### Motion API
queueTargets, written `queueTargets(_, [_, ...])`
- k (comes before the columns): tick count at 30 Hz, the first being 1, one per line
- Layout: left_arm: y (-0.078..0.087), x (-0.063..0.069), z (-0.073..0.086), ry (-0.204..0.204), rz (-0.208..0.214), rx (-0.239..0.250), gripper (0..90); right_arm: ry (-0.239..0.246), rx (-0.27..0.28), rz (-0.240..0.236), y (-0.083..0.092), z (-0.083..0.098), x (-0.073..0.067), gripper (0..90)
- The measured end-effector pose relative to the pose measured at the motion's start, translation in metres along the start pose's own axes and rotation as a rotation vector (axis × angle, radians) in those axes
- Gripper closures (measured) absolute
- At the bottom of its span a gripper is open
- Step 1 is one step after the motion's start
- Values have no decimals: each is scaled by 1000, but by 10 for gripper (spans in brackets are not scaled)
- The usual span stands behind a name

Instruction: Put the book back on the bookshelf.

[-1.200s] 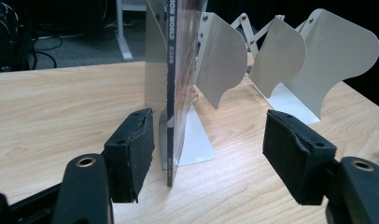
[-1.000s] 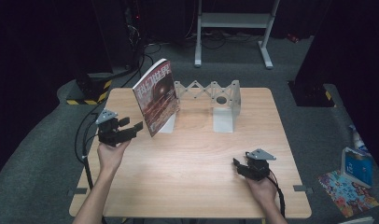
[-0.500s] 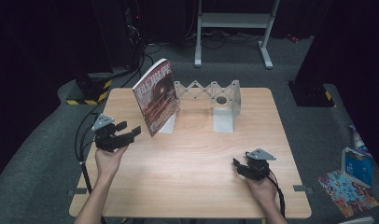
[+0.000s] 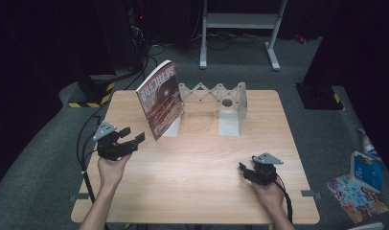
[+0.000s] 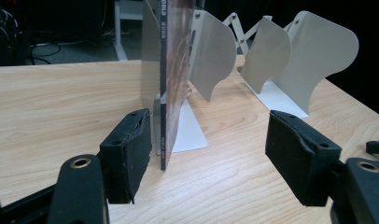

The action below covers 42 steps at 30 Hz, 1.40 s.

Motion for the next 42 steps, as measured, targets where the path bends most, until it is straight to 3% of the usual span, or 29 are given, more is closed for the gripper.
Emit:
queueTargets(17, [1,9,21,-13,2,-22,324,1,-3,-1,0,0,0,368])
queueTargets(26, [-4,14,38,-2,26,-54,329,0,-4,0,0,0,0,369])
queueTargets(34, [-7,20,43,3,56,-64,337,2,-4,1,0,0,0,369])
queueTargets(42, [-16,30,51,-12,76,-87,348,2,-4,1,0,0,0,369])
Point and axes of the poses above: each handheld gripper's, and its own axes: y roughly backward along the jaws, z roughly out of its underside, x roughly to its right, the point moved 5 cm from there along -y, roughly forward along the jaws, and after that the axes turned 12 degrees about y, right-handed, at the moved point
